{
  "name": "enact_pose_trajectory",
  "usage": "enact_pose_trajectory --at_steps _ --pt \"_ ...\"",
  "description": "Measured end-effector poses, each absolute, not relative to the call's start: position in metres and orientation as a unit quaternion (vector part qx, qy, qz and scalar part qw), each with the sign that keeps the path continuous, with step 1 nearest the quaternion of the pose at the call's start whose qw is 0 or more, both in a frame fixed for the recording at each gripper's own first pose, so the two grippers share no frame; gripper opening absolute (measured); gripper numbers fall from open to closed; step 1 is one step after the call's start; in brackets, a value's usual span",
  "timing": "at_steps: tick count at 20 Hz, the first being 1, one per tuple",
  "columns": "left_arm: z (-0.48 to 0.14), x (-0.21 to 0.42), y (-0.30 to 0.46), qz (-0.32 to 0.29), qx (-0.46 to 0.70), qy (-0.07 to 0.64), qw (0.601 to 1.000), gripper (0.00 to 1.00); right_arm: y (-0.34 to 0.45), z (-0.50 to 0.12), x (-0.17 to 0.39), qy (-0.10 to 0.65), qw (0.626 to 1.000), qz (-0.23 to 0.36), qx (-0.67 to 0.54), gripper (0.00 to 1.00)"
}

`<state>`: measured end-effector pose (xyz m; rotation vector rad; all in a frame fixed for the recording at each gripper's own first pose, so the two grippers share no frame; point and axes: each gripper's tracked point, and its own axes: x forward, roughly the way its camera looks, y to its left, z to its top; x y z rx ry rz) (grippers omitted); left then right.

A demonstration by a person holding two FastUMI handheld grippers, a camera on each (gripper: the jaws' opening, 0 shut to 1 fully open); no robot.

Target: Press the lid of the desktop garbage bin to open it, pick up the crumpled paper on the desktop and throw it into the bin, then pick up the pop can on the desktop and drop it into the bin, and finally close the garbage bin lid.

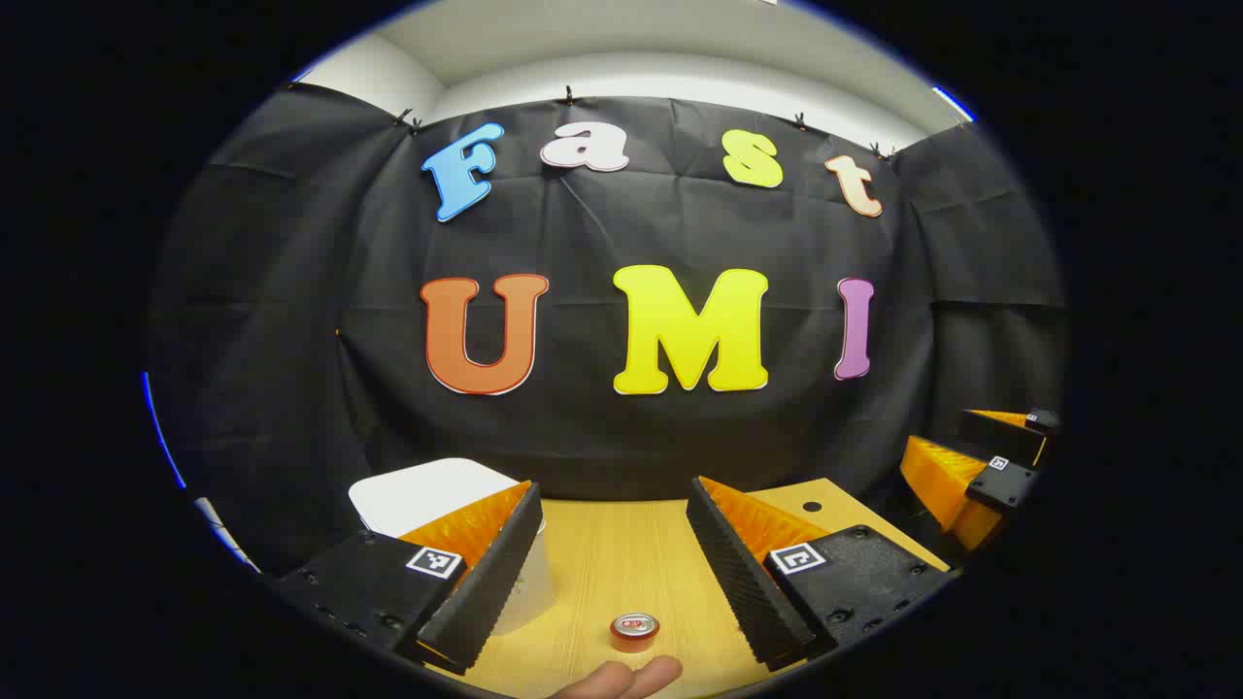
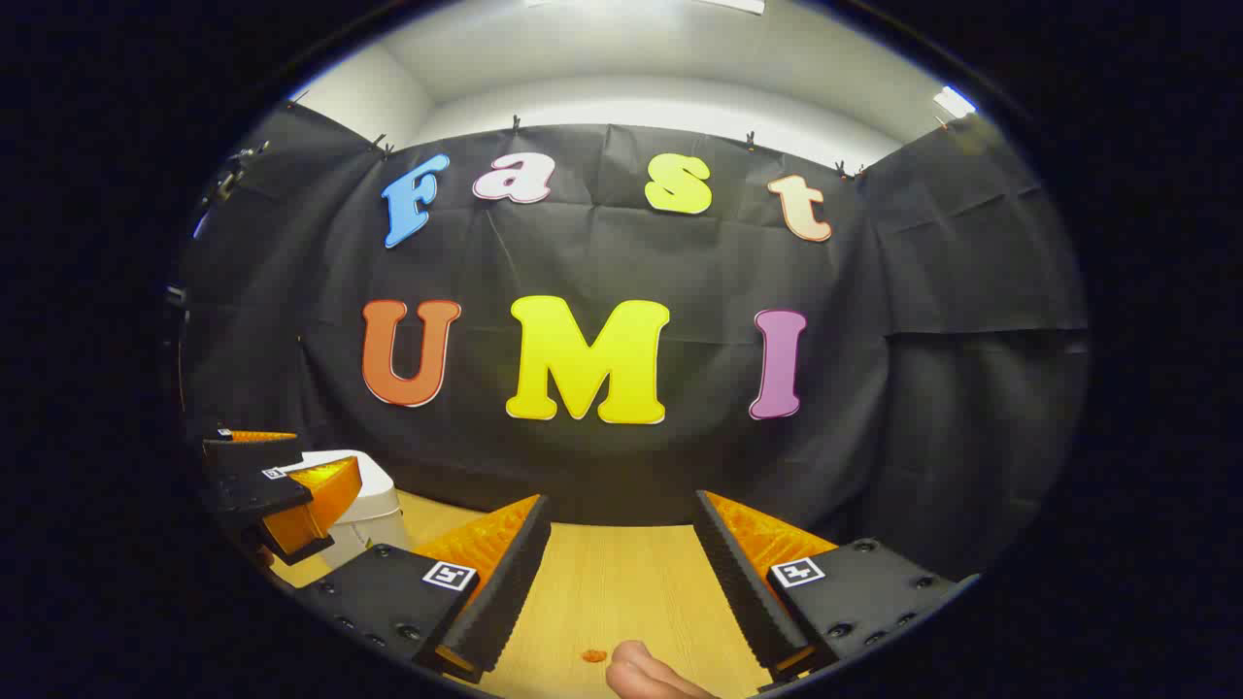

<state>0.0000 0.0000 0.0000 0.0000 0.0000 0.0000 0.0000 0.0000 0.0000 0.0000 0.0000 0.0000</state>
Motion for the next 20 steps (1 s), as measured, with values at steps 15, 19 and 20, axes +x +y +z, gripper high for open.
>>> enact_pose_trajectory --at_steps 15,19,20 --pt "-0.01 0.009 0.001 0.002 0.006 0.016 1.0 0.99 0.025 -0.012 0.013 0.01 0.999 0.027 -0.018 0.94" --pt "-0.014 0.008 0.002 0.007 0.005 0.022 1.0 0.99 0.029 -0.013 0.012 0.009 0.999 0.035 -0.025 0.94" --pt "-0.016 0.009 0.002 0.007 0.006 0.026 1.0 0.99 0.03 -0.013 0.011 0.008 0.999 0.037 -0.026 0.94"
